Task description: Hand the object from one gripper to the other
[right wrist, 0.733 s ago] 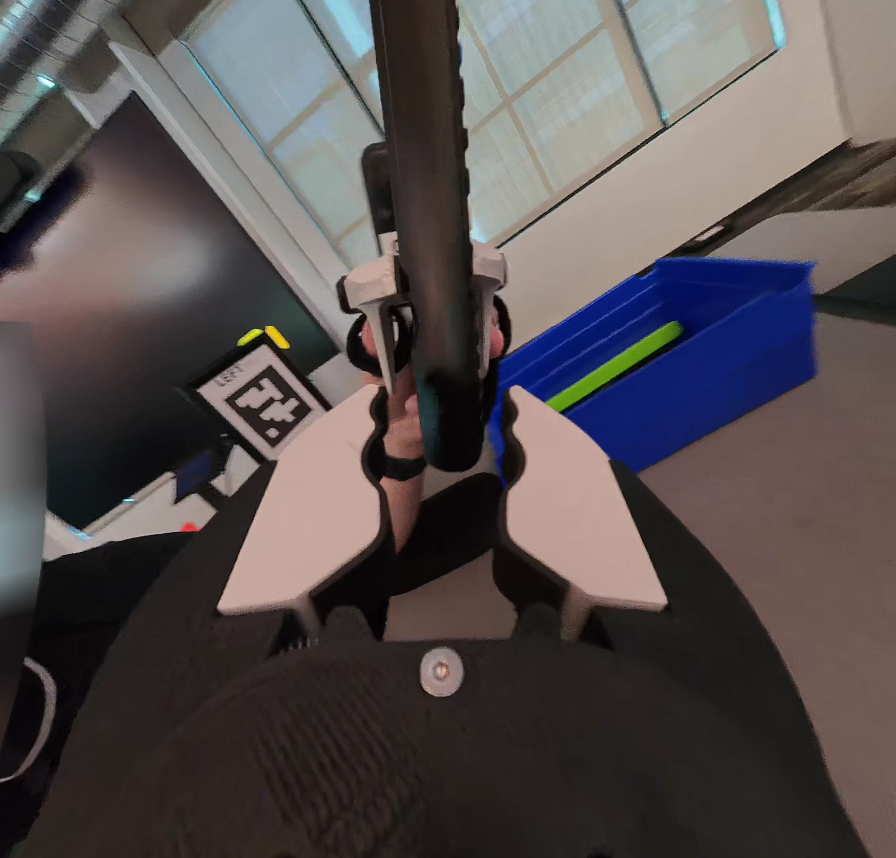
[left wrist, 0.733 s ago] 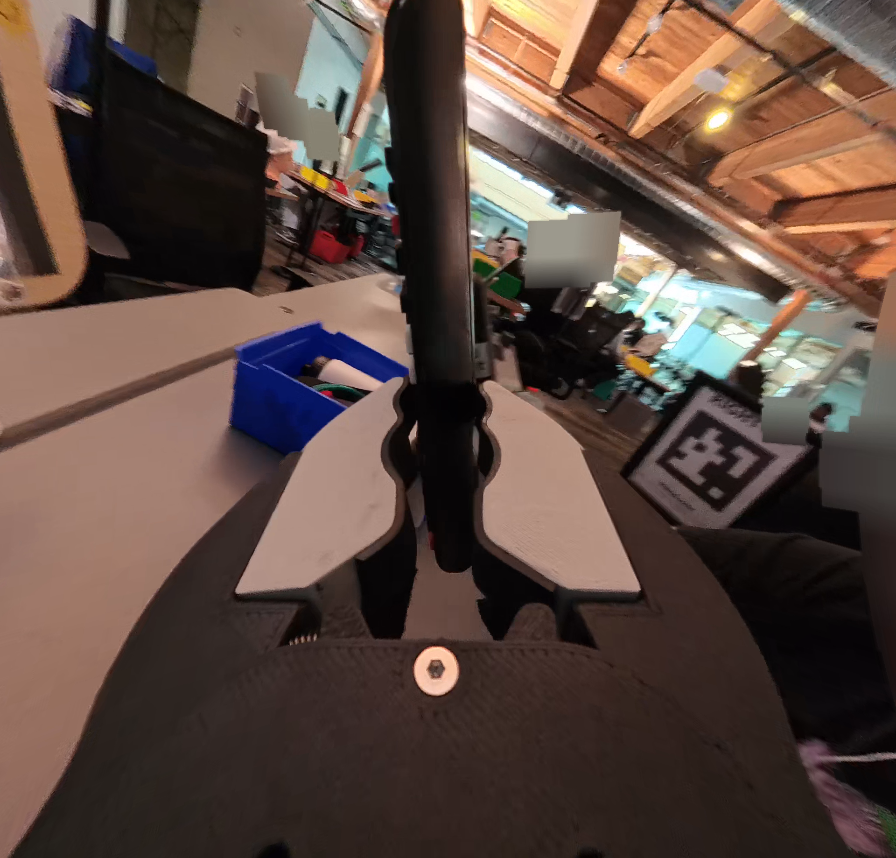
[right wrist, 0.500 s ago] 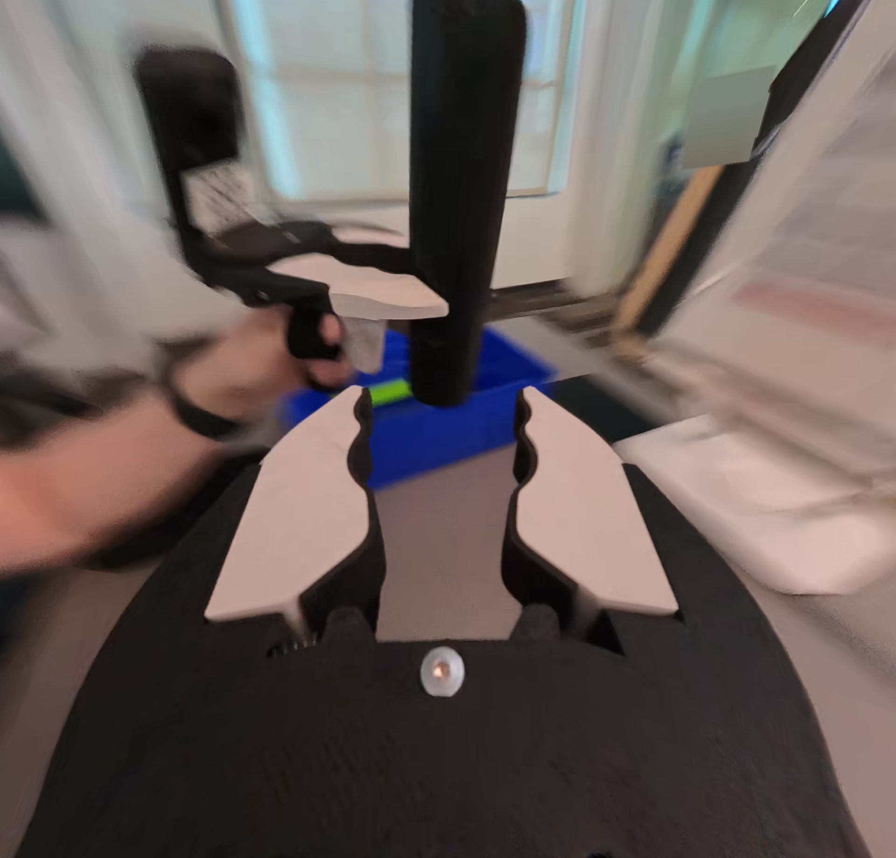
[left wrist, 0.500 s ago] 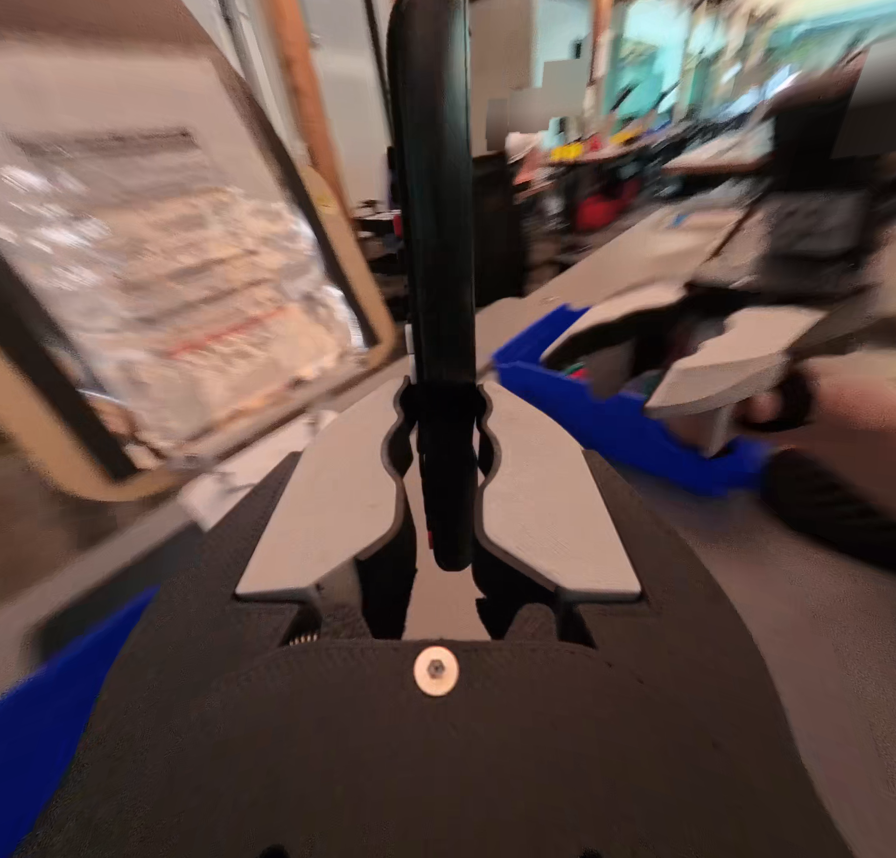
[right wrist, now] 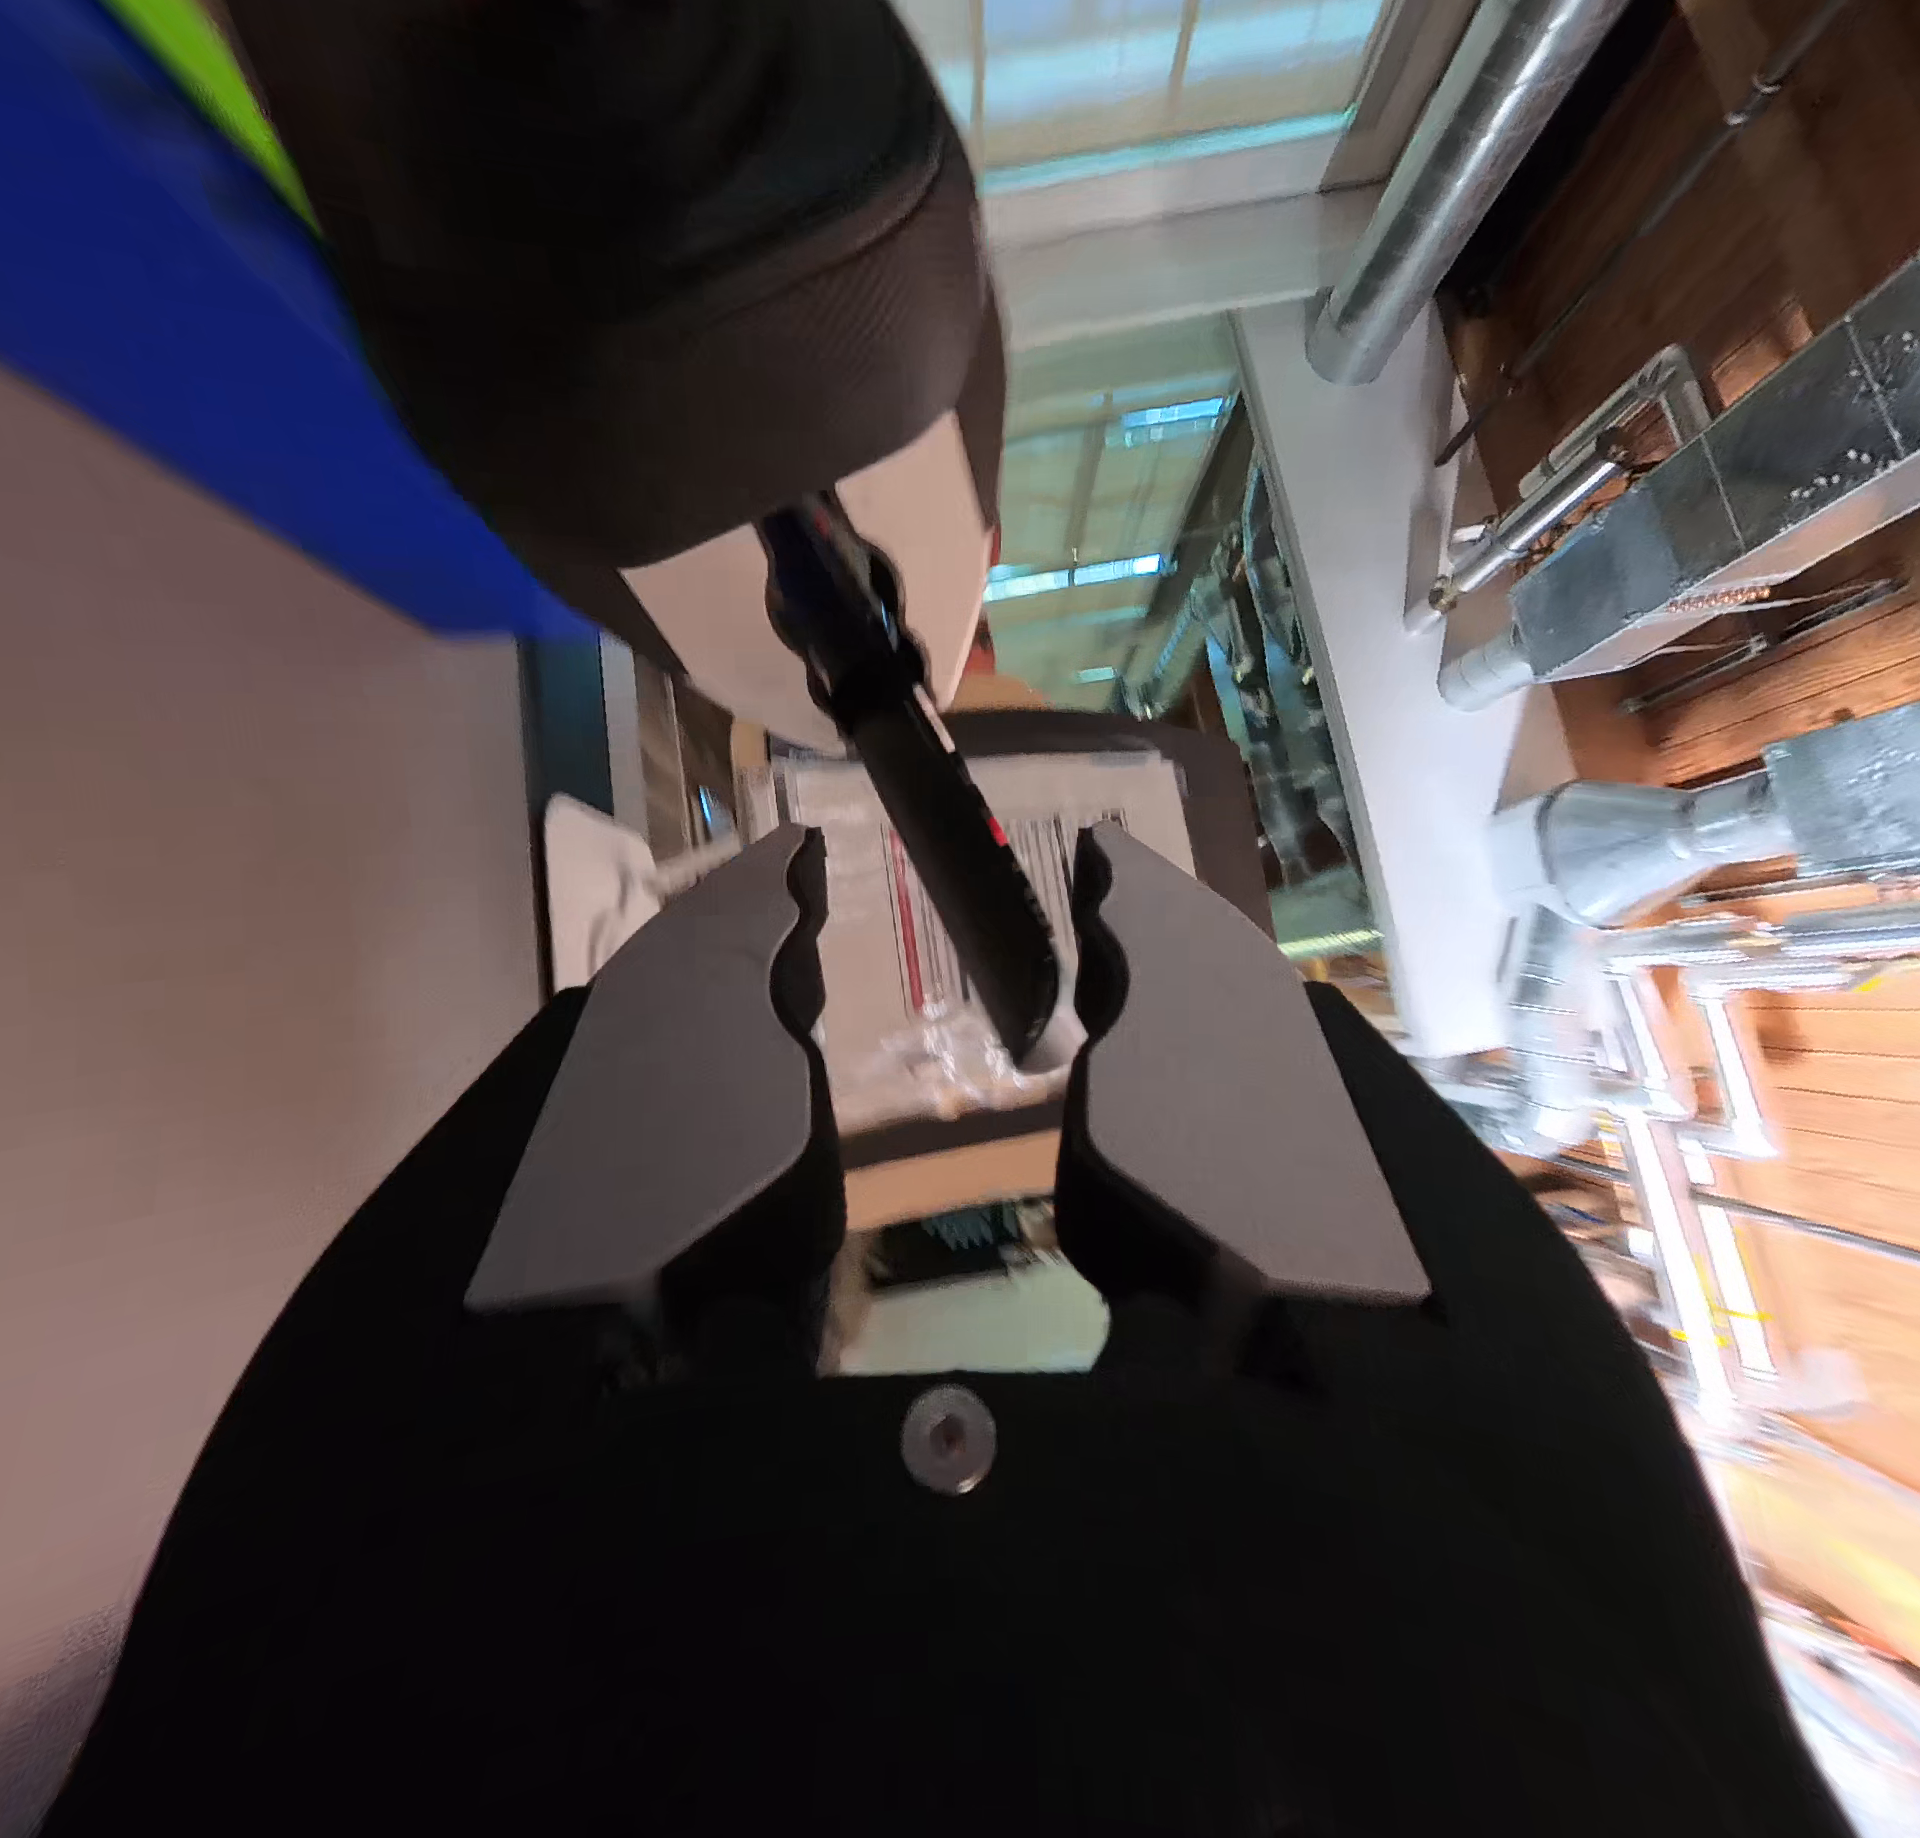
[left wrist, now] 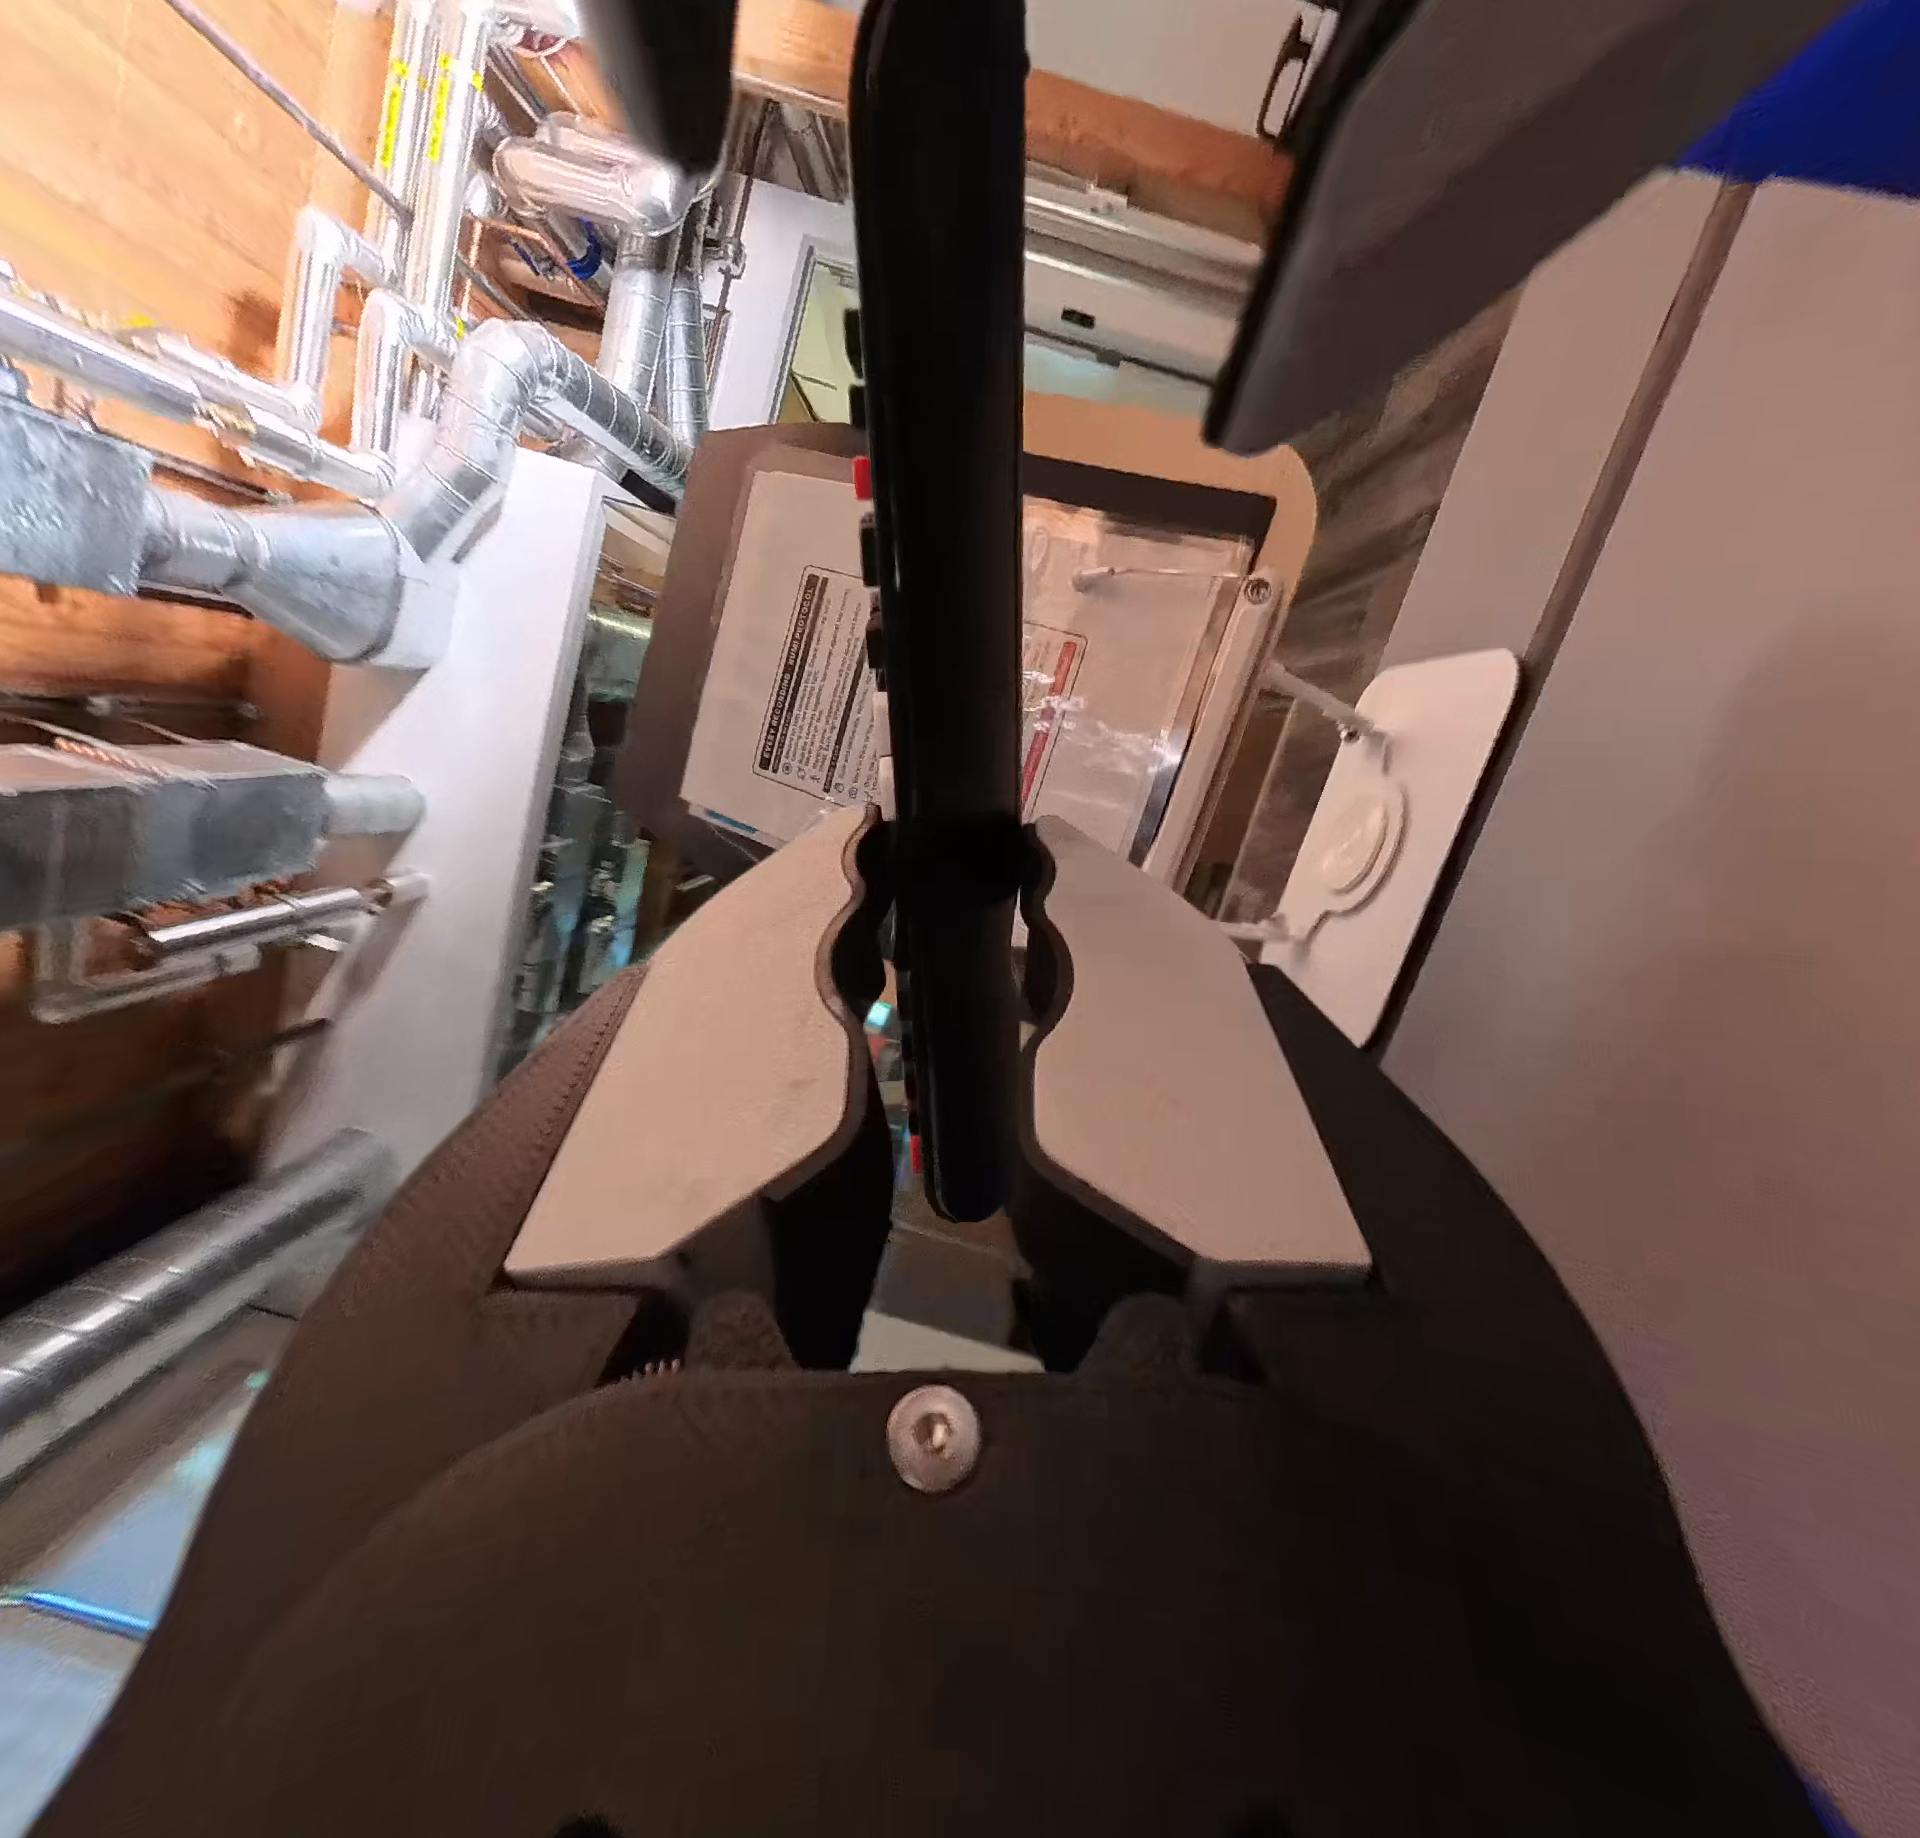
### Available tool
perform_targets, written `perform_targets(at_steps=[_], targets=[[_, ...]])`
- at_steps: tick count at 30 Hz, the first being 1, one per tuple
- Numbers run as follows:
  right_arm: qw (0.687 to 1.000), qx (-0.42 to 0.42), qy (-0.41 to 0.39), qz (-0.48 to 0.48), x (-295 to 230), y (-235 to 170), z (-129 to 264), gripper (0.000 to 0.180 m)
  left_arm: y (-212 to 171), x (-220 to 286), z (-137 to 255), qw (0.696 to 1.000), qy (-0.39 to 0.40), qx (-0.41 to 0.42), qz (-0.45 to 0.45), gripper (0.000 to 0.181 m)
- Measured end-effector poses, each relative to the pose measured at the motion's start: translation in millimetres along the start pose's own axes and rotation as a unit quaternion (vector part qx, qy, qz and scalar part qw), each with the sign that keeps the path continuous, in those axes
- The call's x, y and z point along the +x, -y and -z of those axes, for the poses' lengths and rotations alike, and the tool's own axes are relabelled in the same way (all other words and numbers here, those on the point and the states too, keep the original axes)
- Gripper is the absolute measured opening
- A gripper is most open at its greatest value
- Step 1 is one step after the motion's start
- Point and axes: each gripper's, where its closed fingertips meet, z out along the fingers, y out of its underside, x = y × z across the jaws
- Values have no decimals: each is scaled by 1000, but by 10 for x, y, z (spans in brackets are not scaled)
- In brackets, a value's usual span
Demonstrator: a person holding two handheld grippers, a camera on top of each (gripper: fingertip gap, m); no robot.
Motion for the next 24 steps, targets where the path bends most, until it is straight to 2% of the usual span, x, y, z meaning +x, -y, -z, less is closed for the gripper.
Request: perform_targets(at_steps=[1, 8, 13, 21, 24], targets=[[1000, -13, 4, 15, -39, -60, -25, 47, 5, 36, -8, 1000, 0, -3, -16, 23], [994, -77, 16, 80, -255, -368, -175, 45, 104, 234, -17, 997, -19, -3, -73, 23], [992, -83, 3, 98, -258, -442, -182, 26, 173, 304, 7, 996, -36, 6, -77, 23], [996, -68, -34, 45, -76, -417, -119, 25, 295, 63, 102, 998, 14, 43, -54, 25], [996, -64, -58, 10, 44, -421, -84, 25, 336, -137, 158, 997, 42, 60, 6, 34]])
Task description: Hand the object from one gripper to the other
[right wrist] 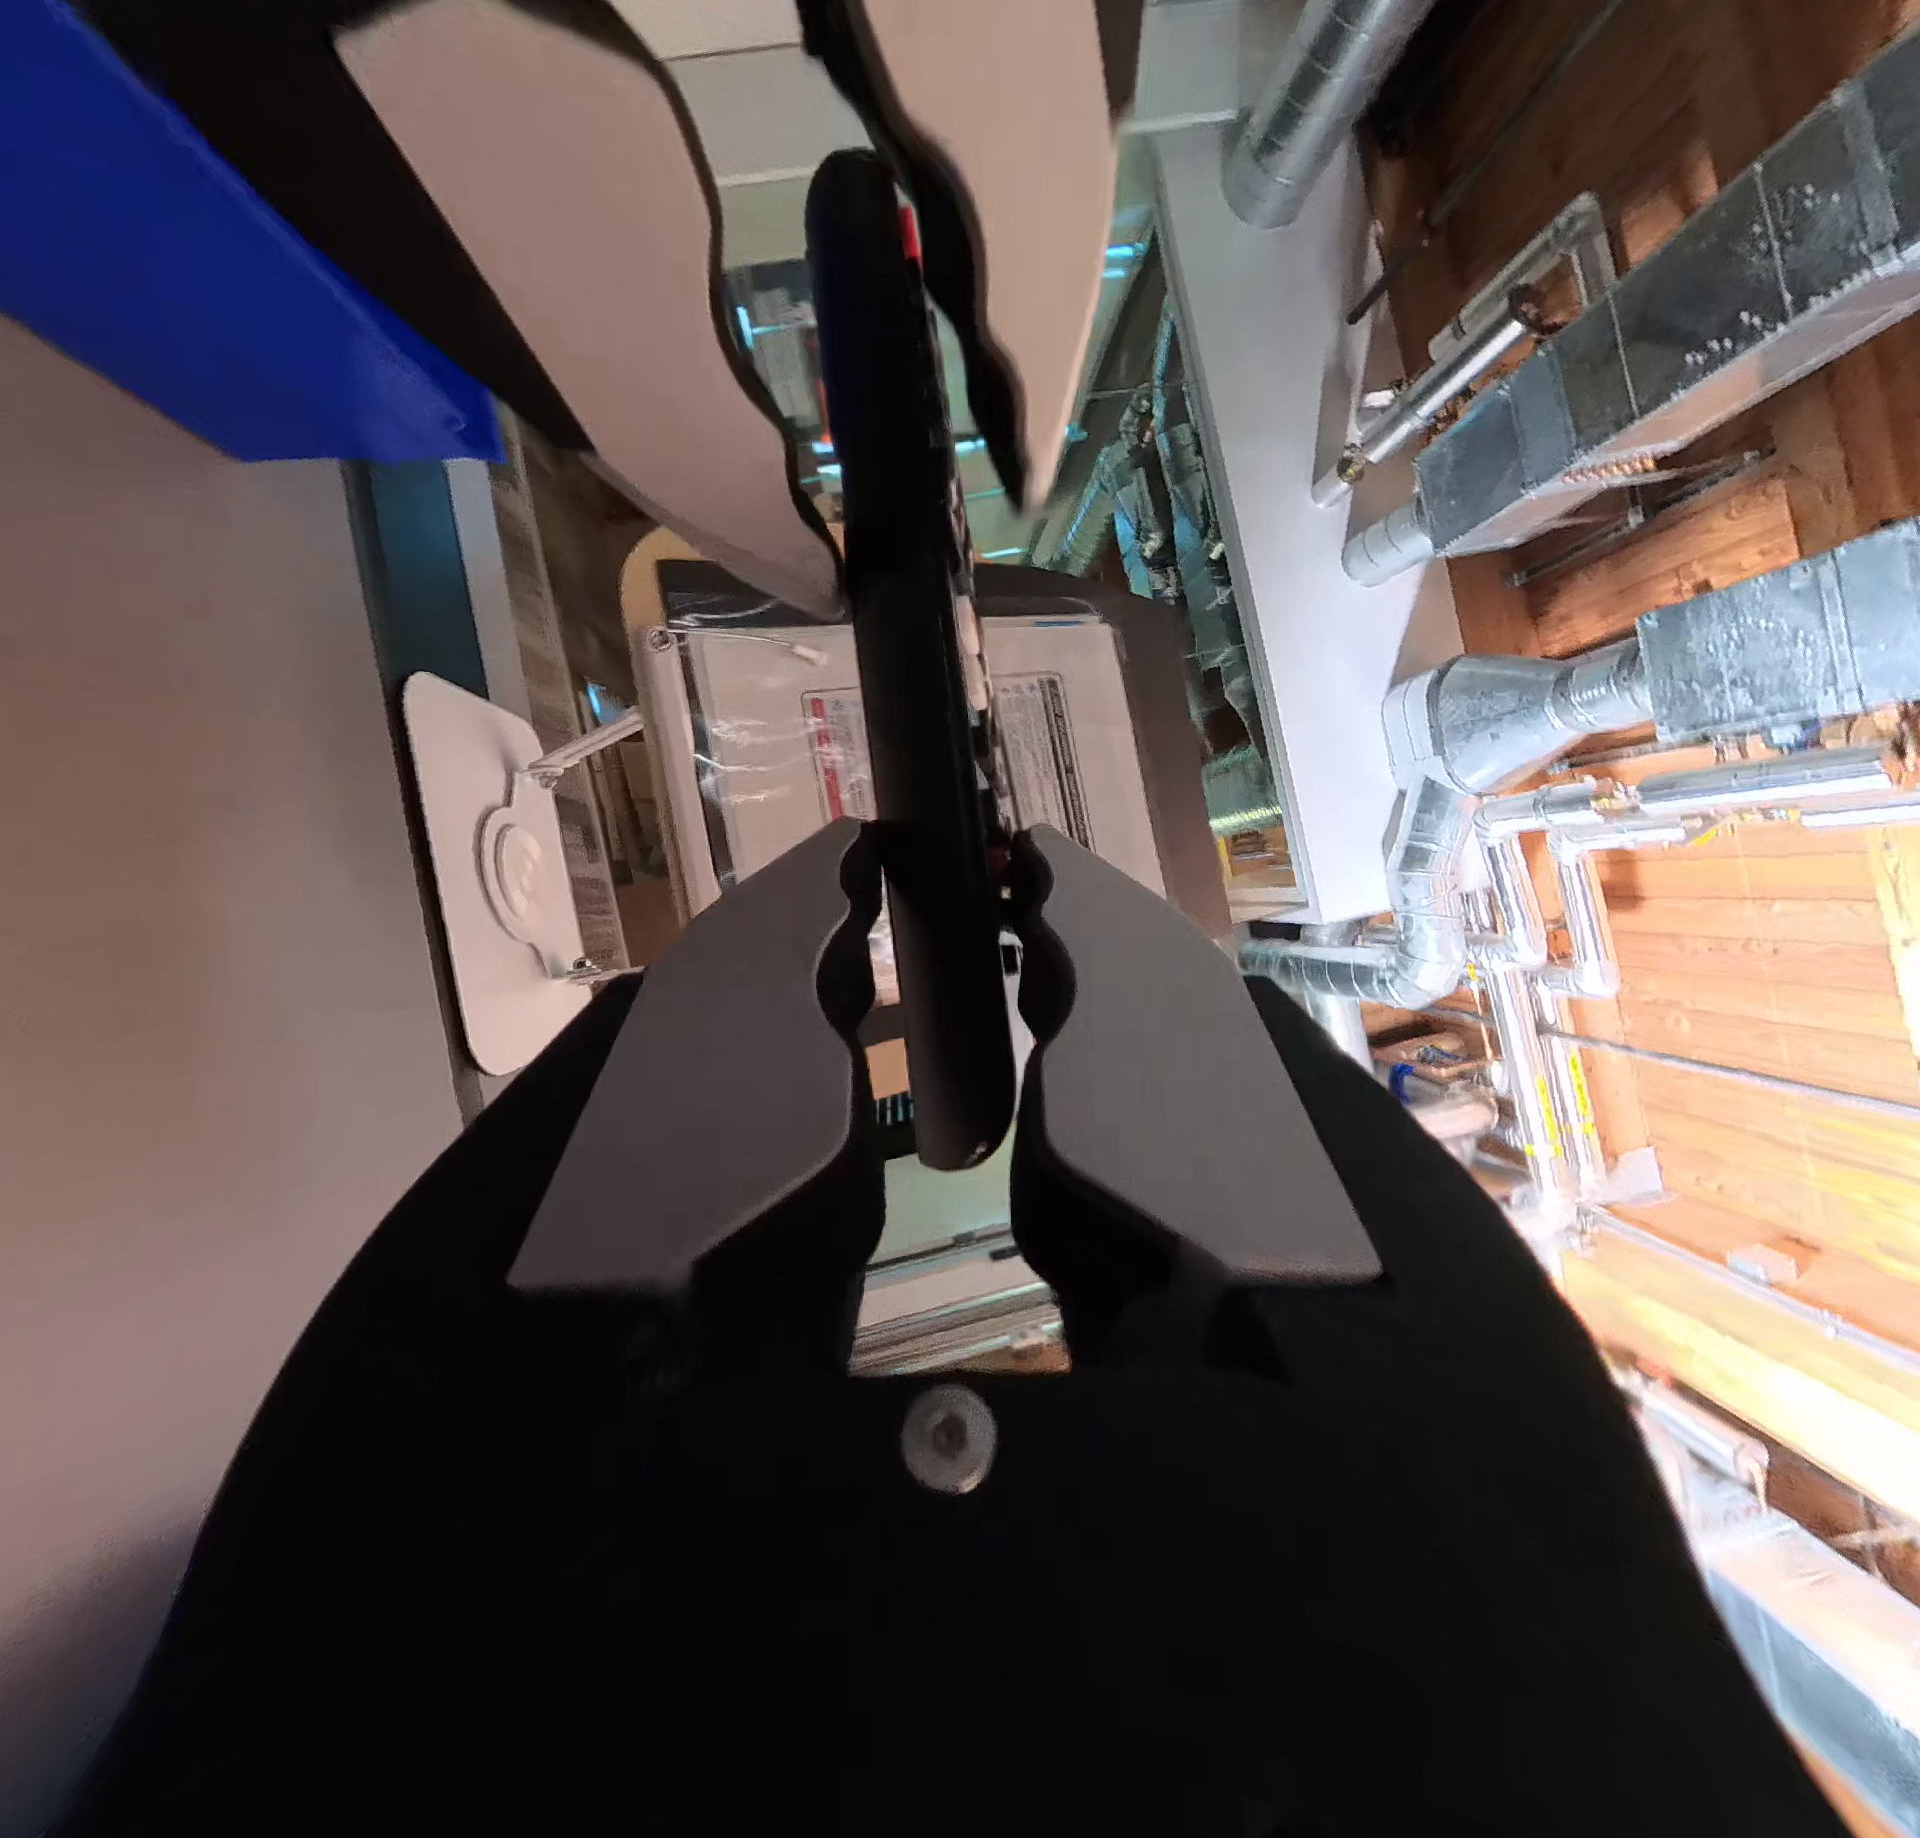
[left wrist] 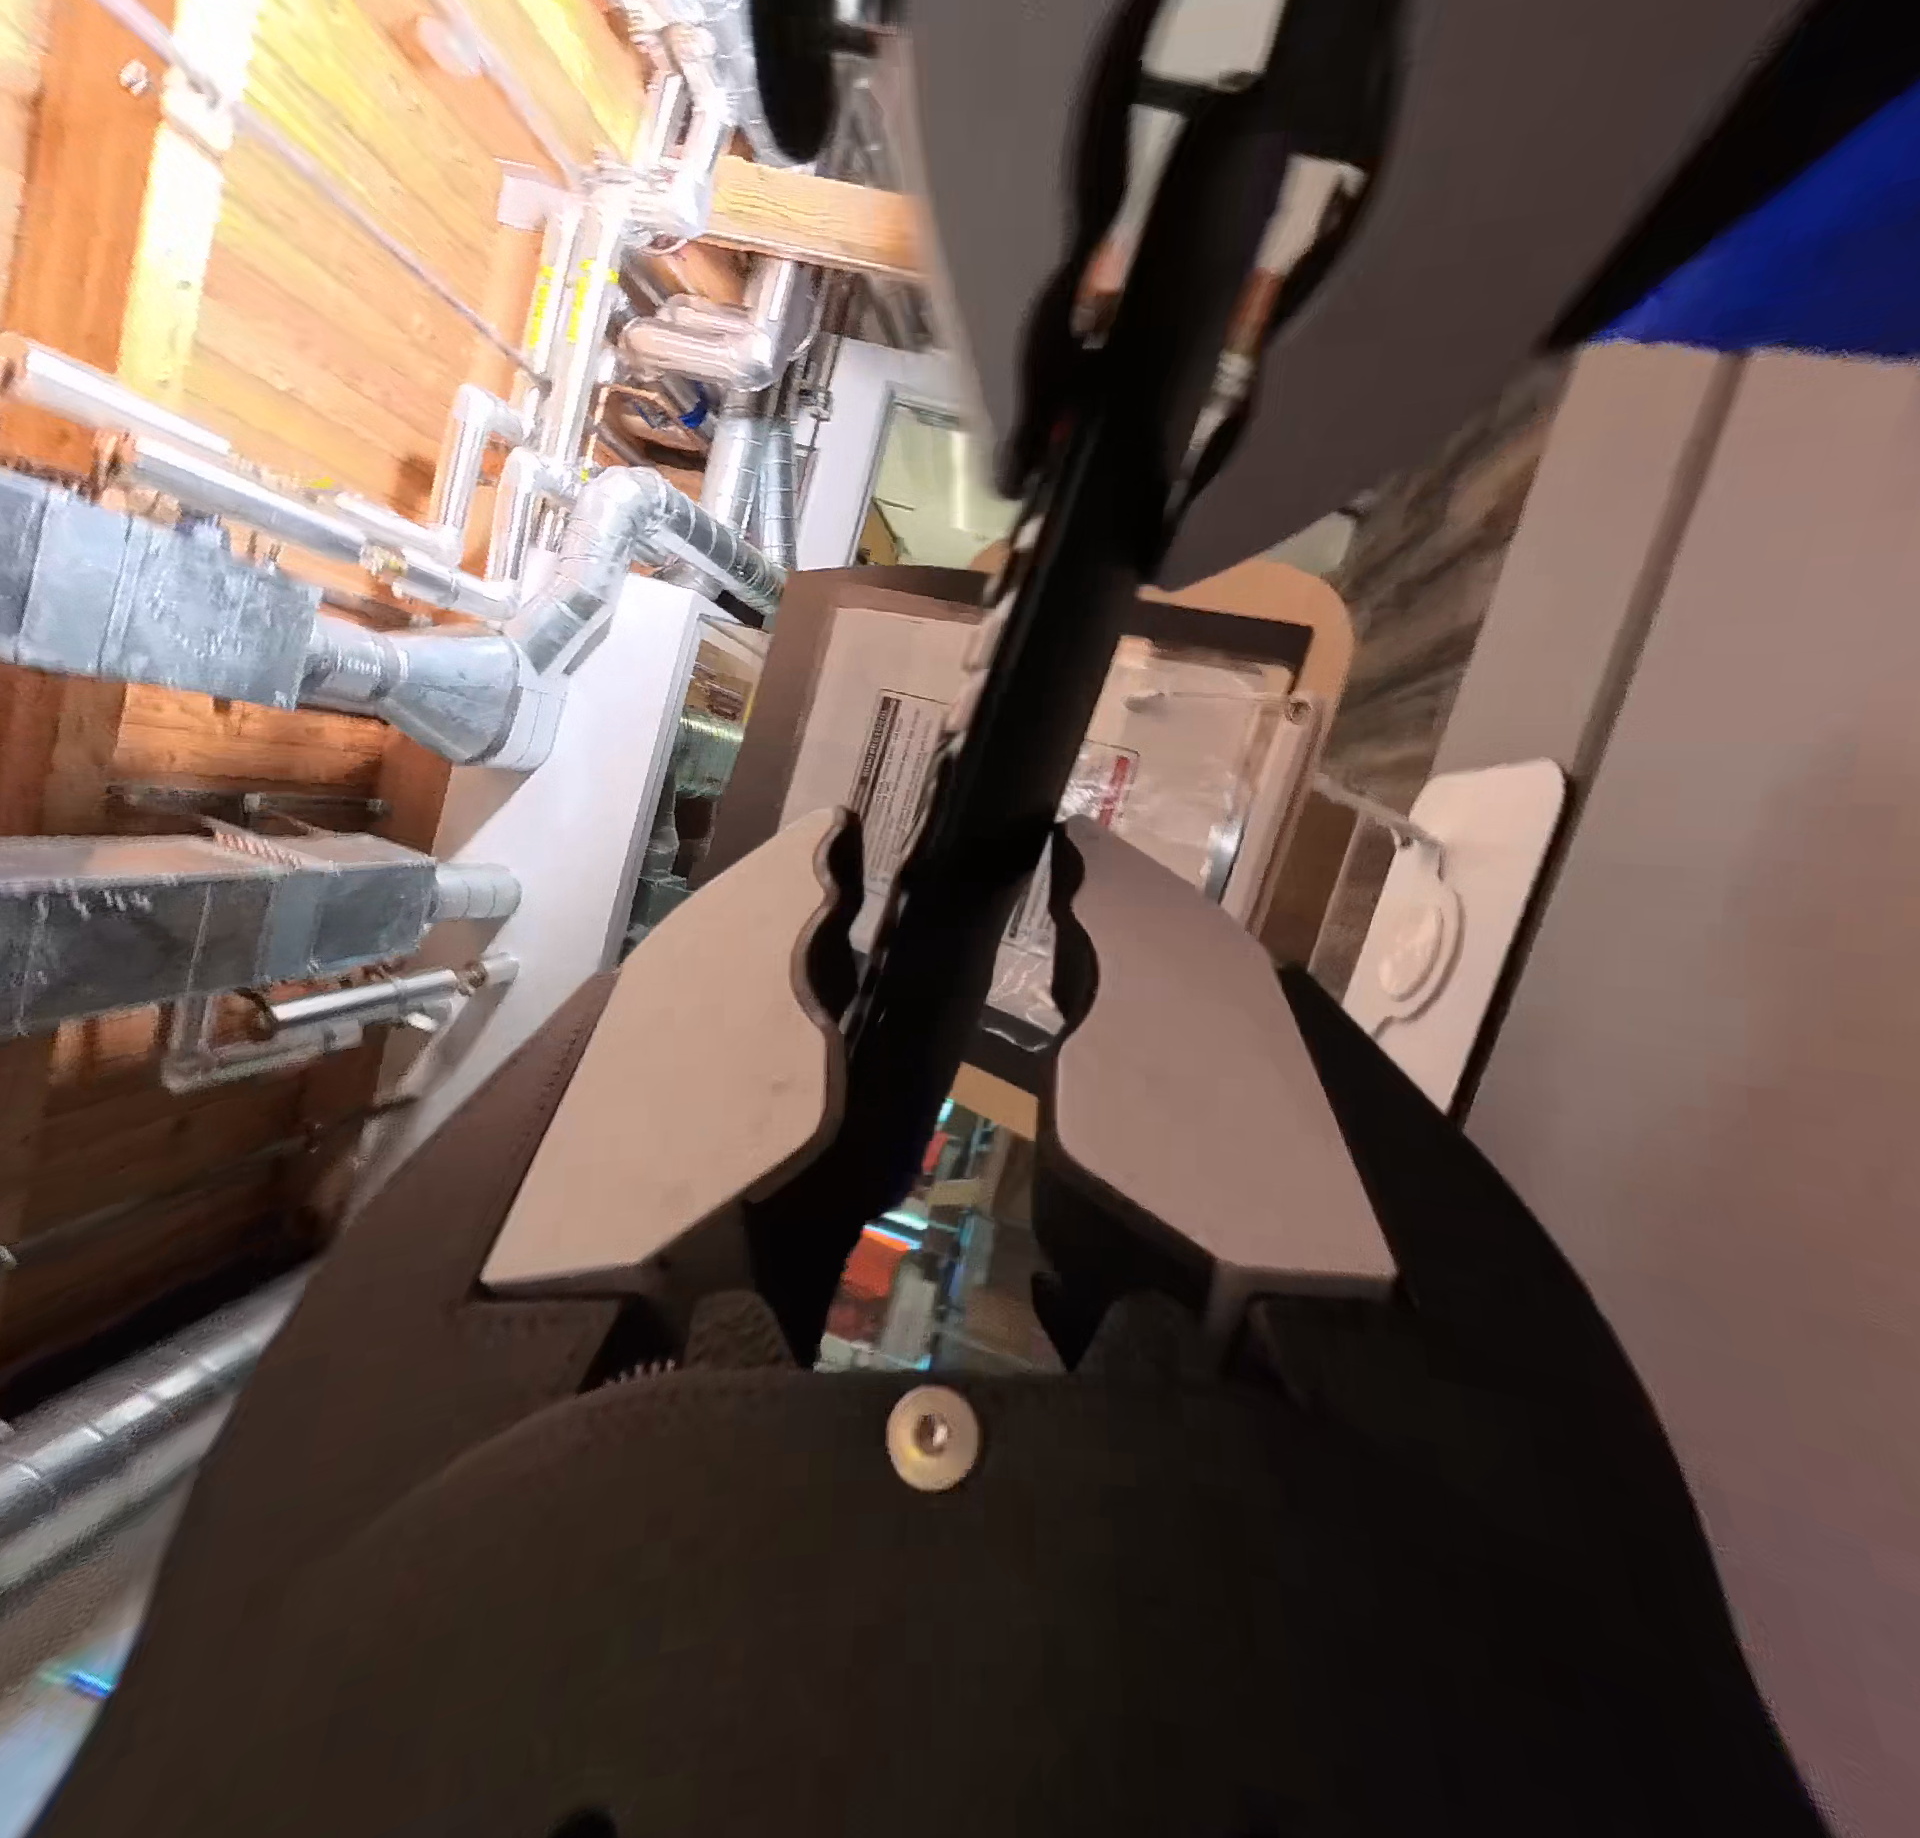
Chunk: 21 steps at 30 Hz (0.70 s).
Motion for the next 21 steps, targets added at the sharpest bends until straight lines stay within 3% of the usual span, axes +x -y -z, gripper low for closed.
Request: perform_targets(at_steps=[3, 6, 9, 11, 13, 14, 16, 19, 21], targets=[[997, -8, -47, -59, 231, -114, 37, 24, 44, -300, 71, 991, 25, 28, 127, 38], [979, 14, -85, -182, 473, -209, 109, 24, 109, -604, 187, 953, 28, 82, 289, 40], [928, 72, -86, -355, 658, -257, 190, 24, 107, -737, 232, 900, -13, 120, 420, 46], [867, 121, -70, -478, 747, -280, 234, 24, 116, -734, 234, 854, -63, 144, 496, 46], [775, 170, -34, -607, 785, -300, 247, 23, 162, -684, 233, 792, -129, 172, 571, 47], [714, 193, -6, -673, 774, -301, 235, 23, 181, -655, 227, 761, -158, 181, 603, 50], [559, 226, 66, -795, 700, -286, 184, 23, 176, -574, 187, 734, -189, 177, 628, 62], [323, 247, 144, -902, 536, -267, 101, 23, 167, -396, 144, 805, -177, 150, 545, 67], [215, 243, 160, -932, 400, -266, 48, 24, 218, -292, 135, 853, -158, 139, 478, 67]])
